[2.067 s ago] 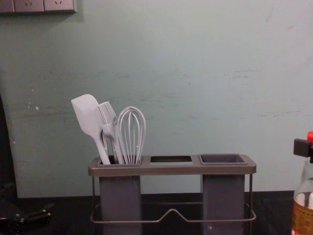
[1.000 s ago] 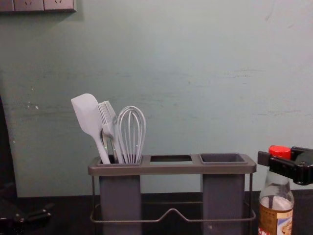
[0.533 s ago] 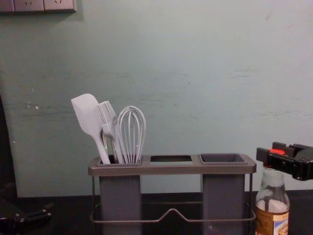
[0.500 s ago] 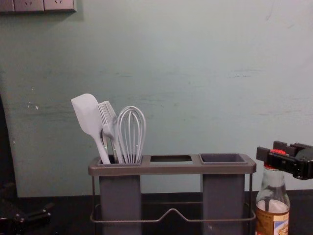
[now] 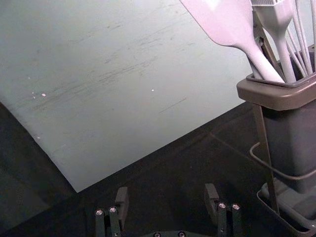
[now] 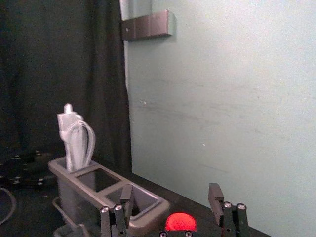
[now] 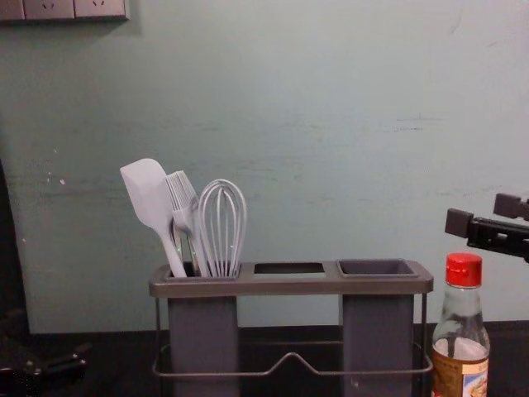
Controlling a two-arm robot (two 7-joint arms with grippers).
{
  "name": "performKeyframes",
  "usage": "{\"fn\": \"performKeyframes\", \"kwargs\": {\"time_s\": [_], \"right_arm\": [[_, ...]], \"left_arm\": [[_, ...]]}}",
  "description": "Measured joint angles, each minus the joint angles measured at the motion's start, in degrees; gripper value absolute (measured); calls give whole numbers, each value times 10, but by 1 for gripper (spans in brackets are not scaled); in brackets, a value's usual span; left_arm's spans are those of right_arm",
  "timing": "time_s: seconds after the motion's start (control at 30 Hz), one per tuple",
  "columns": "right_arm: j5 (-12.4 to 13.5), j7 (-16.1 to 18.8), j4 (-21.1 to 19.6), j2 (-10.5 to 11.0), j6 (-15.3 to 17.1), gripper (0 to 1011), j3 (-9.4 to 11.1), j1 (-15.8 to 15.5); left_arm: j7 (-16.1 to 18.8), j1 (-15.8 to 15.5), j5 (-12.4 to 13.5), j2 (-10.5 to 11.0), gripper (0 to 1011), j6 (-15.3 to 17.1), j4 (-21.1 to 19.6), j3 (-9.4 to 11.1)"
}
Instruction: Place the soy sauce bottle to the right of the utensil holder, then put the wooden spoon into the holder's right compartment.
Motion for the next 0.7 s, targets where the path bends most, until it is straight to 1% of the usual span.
{"fn": "performKeyframes", "kwargs": {"time_s": [0.07, 0.13, 0.23, 0.27, 0.3, 0.33, 0.43, 0.47, 0.57, 0.6, 0.63, 0.67, 0.7], "right_arm": [[-1, -2, -19, 6, 1, 1002, 2, -15], [-3, -3, -45, 16, 1, 1000, 4, -37], [-8, -3, -66, 25, 1, 1002, 5, -58], [-13, -3, -79, 31, 0, 1002, 4, -70], [-16, -3, -85, 34, 0, 1002, 3, -76], [-26, -4, -96, 40, 1, 1002, 0, -87], [-45, -8, -112, 50, 11, 1000, -9, -100], [-58, -13, -121, 55, 22, 1002, -15, -107], [-80, -22, -132, 62, 45, 1002, -27, -113], [-99, -31, -138, 65, 68, 1002, -37, -115], [-109, -37, -140, 66, 81, 1002, -43, -115], [-128, -47, -143, 66, 106, 1002, -53, -114], [-137, -51, -143, 66, 119, 1002, -59, -112]], "left_arm": [[0, 0, 0, 0, 1005, 0, 0, 0], [0, 0, 0, 0, 1005, 0, 0, 0], [0, 0, 0, 0, 1005, 0, 0, 0], [0, 0, 0, 0, 1005, 0, 0, 0], [0, 0, 0, 0, 1005, 0, 0, 0], [0, 0, 0, 0, 1005, 0, 0, 0], [0, 0, 0, 0, 1005, 0, 0, 0], [0, 0, 0, 0, 1005, 0, 0, 0], [0, 0, 0, 0, 1005, 0, 0, 0], [0, 0, 0, 0, 1005, 0, 0, 0], [0, 0, 0, 0, 1005, 0, 0, 0], [0, 0, 0, 0, 1005, 0, 0, 0], [0, 0, 0, 0, 1005, 0, 0, 0]]}}
